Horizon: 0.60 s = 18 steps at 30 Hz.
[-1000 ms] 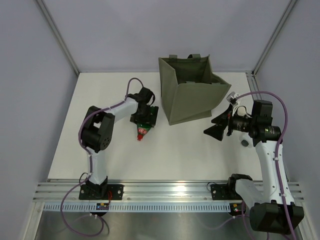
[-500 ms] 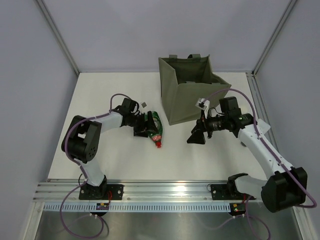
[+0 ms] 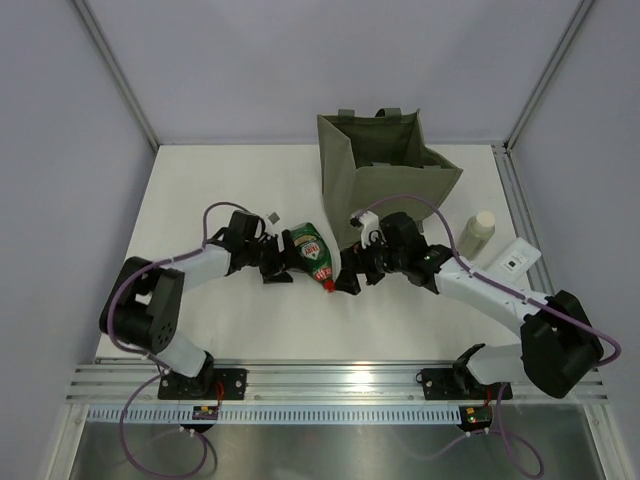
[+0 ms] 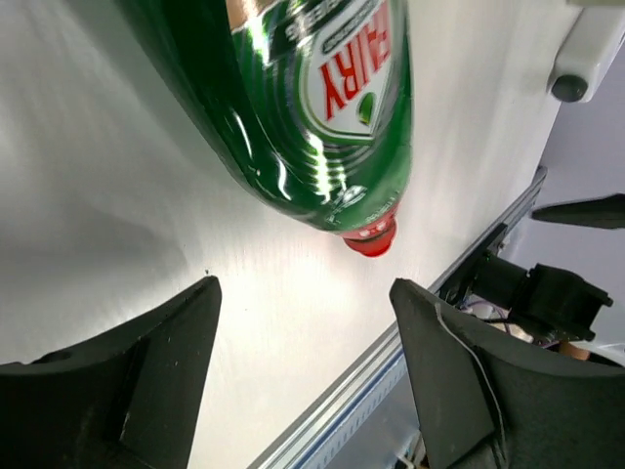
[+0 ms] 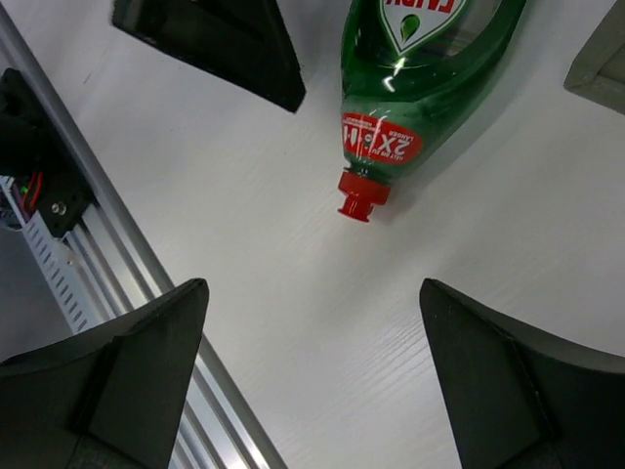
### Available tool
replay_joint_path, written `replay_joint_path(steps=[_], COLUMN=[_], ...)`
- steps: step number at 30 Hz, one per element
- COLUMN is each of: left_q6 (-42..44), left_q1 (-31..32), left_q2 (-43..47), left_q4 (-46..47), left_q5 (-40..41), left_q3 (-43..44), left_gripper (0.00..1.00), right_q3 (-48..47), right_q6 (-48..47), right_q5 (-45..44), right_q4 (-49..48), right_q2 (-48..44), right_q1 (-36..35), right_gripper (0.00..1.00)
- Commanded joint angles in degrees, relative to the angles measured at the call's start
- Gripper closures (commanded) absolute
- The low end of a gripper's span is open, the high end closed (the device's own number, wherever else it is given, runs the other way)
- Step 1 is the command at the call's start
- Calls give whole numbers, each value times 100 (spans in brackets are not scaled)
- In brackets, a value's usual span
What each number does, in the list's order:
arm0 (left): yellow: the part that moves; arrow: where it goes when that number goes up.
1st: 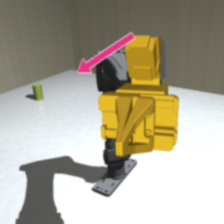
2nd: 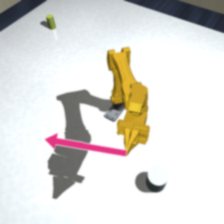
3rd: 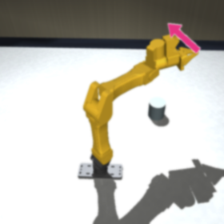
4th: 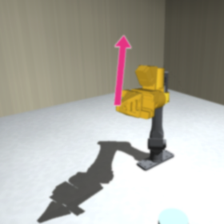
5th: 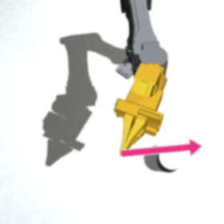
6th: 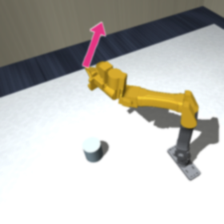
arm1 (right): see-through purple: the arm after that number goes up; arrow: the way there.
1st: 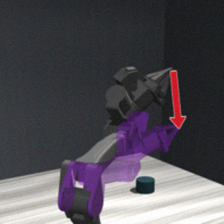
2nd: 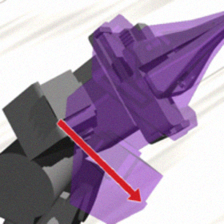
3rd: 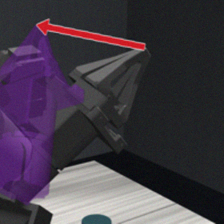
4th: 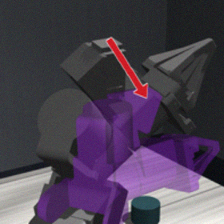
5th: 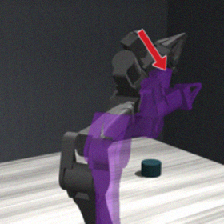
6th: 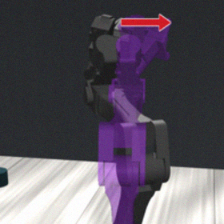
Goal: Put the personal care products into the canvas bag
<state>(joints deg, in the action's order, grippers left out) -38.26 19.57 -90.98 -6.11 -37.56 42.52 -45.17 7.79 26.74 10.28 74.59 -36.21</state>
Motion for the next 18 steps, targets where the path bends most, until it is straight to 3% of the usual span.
replay_joint_path(steps=[1, 3, 4, 8, 10, 14, 15, 18], left_q6=[-85, -41, -41, -208, -278, -752, -971, -1182], left_q1=[-155, -173, -173, -16, 309, 767, 898, 1188], left_q2=[974, 1213, 1301, 795, 504, -147, -357, -630], left_q4=[-143, -337, -460, -1048, -1583, -2473, -2596, -2632], left_q5=[1124, 1583, 1968, 2550, 3137, 4220, 4370, 4791], left_q3=[54, 212, 282, 958, 1582, 2435, 2549, 2796], left_gripper=[33, 15, 1, 1, 1, 1, 1, 1], right_q3=[-605, -817, -957, -1231, -1502, -1548, -1504, -1337], right_q6=[134, 100, 65, -627, -1471, -2193, -2429, -2677], right_q5=[-1108, -1162, -1180, -926, -452, 1083, 1801, 2054], right_q4=[-448, -361, -360, -151, 516, 1439, 1511, 1819], right_q2=[459, 775, 855, 795, 619, -29, -136, -471], right_q1=[-246, -273, -282, -264, -194, 770, 1347, 1905], right_gripper=[1, 1, 0, 0, 0, 1, 0, 1])
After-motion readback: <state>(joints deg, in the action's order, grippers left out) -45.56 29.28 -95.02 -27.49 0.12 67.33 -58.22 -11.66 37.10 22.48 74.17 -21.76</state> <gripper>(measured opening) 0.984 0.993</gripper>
